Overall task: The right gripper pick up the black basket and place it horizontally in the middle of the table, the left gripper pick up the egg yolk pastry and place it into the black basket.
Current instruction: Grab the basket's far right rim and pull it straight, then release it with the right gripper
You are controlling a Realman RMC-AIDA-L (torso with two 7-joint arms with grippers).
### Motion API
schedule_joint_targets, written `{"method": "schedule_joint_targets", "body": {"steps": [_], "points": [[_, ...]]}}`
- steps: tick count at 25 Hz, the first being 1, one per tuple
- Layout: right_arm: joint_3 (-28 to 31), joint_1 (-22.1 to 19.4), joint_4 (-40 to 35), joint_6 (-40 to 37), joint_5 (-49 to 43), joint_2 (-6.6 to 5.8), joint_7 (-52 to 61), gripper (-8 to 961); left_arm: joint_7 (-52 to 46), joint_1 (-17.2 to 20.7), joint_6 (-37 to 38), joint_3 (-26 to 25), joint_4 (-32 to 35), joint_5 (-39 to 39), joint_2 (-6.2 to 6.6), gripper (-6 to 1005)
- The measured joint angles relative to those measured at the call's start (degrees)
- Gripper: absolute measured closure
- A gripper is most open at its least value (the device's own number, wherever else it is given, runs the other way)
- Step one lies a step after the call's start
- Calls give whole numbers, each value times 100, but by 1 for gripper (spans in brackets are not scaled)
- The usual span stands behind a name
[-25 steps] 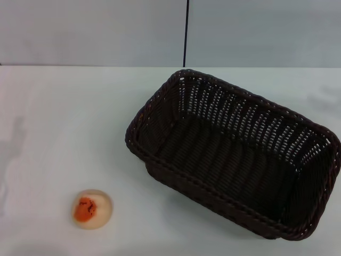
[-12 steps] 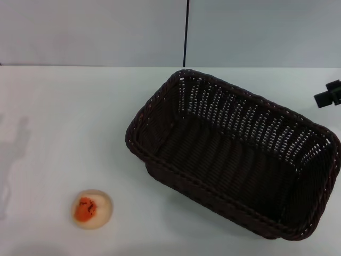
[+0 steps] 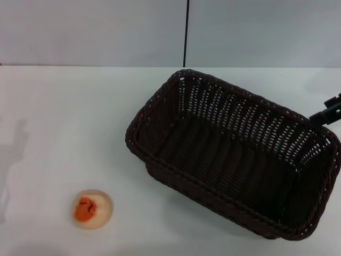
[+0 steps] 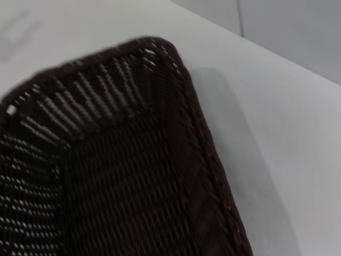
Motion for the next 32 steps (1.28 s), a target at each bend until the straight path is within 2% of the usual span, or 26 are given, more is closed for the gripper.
{"method": "schedule_joint_targets", "body": {"steps": [8, 11, 16, 26, 30, 32], "points": [[-303, -91, -61, -4, -141, 161, -7, 257, 0, -4, -21, 78, -3, 0, -2, 259], [-398, -123, -87, 30, -295, 280, -36, 258, 0, -9, -40, 90, -2, 0, -2, 259], [-546, -166, -59, 172, -320, 363, -50, 260, 0, 53, -4, 88, -2, -35, 4, 259], [-1002, -263, 43, 549, -337, 477, -107, 264, 0, 134, -27, 87, -2, -27, 7, 259], [-1020, -269, 49, 584, -338, 486, -113, 265, 0, 138, -29, 87, -2, -12, 8, 259], [-1020, -282, 49, 592, -339, 489, -117, 347, 0, 138, -29, 87, -5, -11, 7, 259]]}}
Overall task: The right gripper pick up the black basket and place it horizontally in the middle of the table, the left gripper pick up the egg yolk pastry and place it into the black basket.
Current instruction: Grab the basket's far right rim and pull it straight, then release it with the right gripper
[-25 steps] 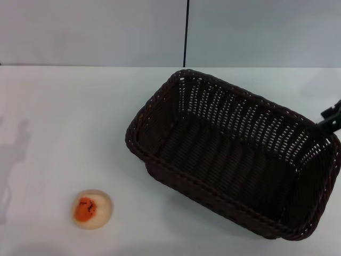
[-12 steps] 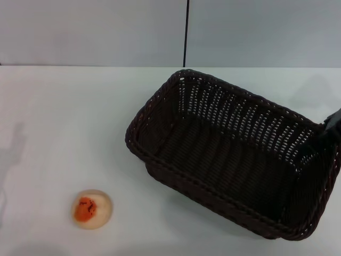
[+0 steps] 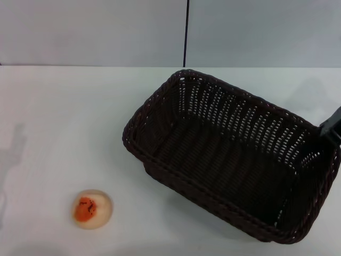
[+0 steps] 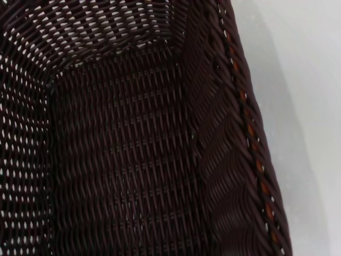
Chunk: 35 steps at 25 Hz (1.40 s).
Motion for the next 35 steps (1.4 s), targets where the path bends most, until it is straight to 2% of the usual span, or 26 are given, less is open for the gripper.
{"method": "schedule_joint_targets", "body": {"steps": [3, 6, 12, 14, 24, 28, 35], "points": [[1, -40, -8, 14, 11, 10, -42, 469, 0, -16, -3, 0, -6, 3, 0, 259], [28, -69, -6, 29, 29, 21, -91, 703, 0, -40, -9, 0, -6, 3, -1, 259], [80, -293, -105, 46, 581, 33, -259, 732, 0, -63, -9, 0, -29, 3, -7, 259], [161, -479, -143, 61, 1214, -29, -395, 741, 0, -70, -29, 0, -56, 2, -8, 259], [795, -828, 175, -74, 2658, -165, -1017, 767, 0, -107, -59, 0, -68, -10, -9, 259], [851, -857, 320, -108, 2952, -207, -1206, 773, 0, -137, -61, 0, -67, -17, -9, 259], [1103, -826, 634, -250, 3433, -361, -1859, 772, 0, -153, -61, 0, -67, -24, -9, 260]]}}
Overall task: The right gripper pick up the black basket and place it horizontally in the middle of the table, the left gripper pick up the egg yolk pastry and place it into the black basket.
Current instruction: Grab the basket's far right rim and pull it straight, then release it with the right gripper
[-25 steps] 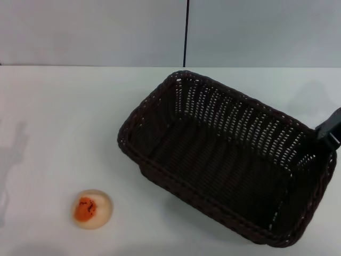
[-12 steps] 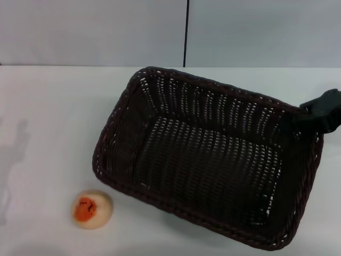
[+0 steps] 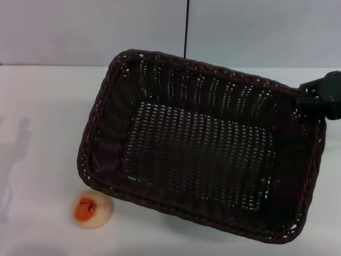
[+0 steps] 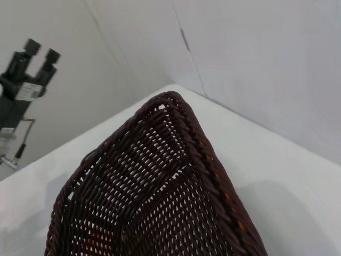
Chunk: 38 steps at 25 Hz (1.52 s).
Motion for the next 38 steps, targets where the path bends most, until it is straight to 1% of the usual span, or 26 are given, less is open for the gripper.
{"method": "schedule_joint_targets", "body": {"steps": [2, 3, 4, 5, 6, 8, 9, 12, 15, 18, 19, 23, 24, 31, 38], "points": [[11, 18, -7, -107, 105, -71, -220, 772, 0, 0, 0, 0, 0, 0, 0, 260], [11, 18, -7, -107, 105, -71, -220, 772, 0, 0, 0, 0, 0, 0, 0, 260], [22, 57, -48, -220, 201, -169, -384, 772, 0, 0, 0, 0, 0, 0, 0, 260], [22, 57, -48, -220, 201, -169, -384, 772, 0, 0, 0, 0, 0, 0, 0, 260], [24, 83, -66, -264, 224, -216, -426, 772, 0, -1, 0, 0, 0, -2, 3, 260], [30, 138, -100, -347, 252, -334, -531, 771, 0, -15, -4, 0, 8, -1, 11, 260], [35, 182, -122, -428, 250, -416, -686, 771, 0, -23, -9, 0, 22, 10, 17, 260], [86, 216, -170, -559, 178, -474, -1025, 769, -3, -9, -52, 0, 43, 24, 25, 260], [107, 207, -170, -599, 142, -481, -1242, 767, -15, 5, -67, 0, 35, 23, 25, 260], [113, 156, -58, -592, 137, -480, -1564, 766, -243, 23, -89, 0, 52, 12, 27, 260], [142, 127, 97, -569, 150, -471, -1818, 765, -243, 23, -89, 0, 52, 12, 27, 260], [216, 120, 339, -534, 150, -467, -2132, 763, -309, 17, -98, 0, 35, 10, 27, 260], [241, 133, 511, -474, 145, -476, -2270, 763, -321, 20, -98, 0, 16, 20, 26, 260], [174, 196, 715, -371, 80, -510, -2406, 759, -389, 17, -125, 60, 6, 31, 10, 260], [173, 374, 804, -282, -5, -443, -2412, 746, -431, 70, -158, 127, -2, 35, 12, 260]]}}
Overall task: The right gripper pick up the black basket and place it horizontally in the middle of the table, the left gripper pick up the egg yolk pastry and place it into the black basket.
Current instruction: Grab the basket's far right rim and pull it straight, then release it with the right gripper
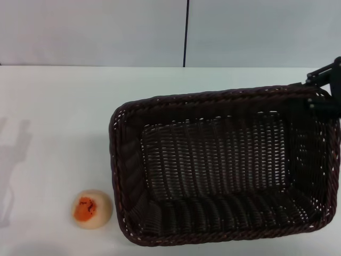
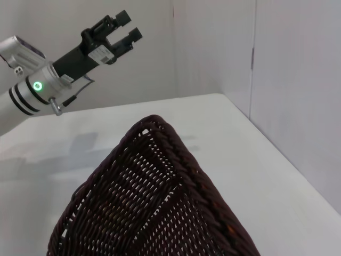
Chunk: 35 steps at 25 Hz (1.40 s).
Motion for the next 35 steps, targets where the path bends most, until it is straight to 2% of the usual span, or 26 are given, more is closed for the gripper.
{"method": "schedule_joint_targets", "body": {"steps": [10, 14, 19, 25, 28, 35], "points": [[-4, 359, 348, 82, -9, 26, -111, 716, -220, 36, 3, 82, 18, 1, 5, 260], [6, 342, 351, 99, -14, 72, -19, 709, -263, 140, 50, 129, 6, 0, 6, 260], [51, 272, 350, 111, -15, 83, 209, 583, -264, 261, 61, 145, 2, -3, 6, 260], [64, 104, 453, 241, 0, 117, 281, 585, -264, 333, 77, 126, 3, -39, 5, 260], [89, 56, 596, 259, 11, 92, 357, 586, -264, 334, 79, 107, 16, -45, 9, 260], [153, 57, 989, 271, 18, -73, 669, 588, -263, 190, 28, 118, 58, -45, 13, 260]]}}
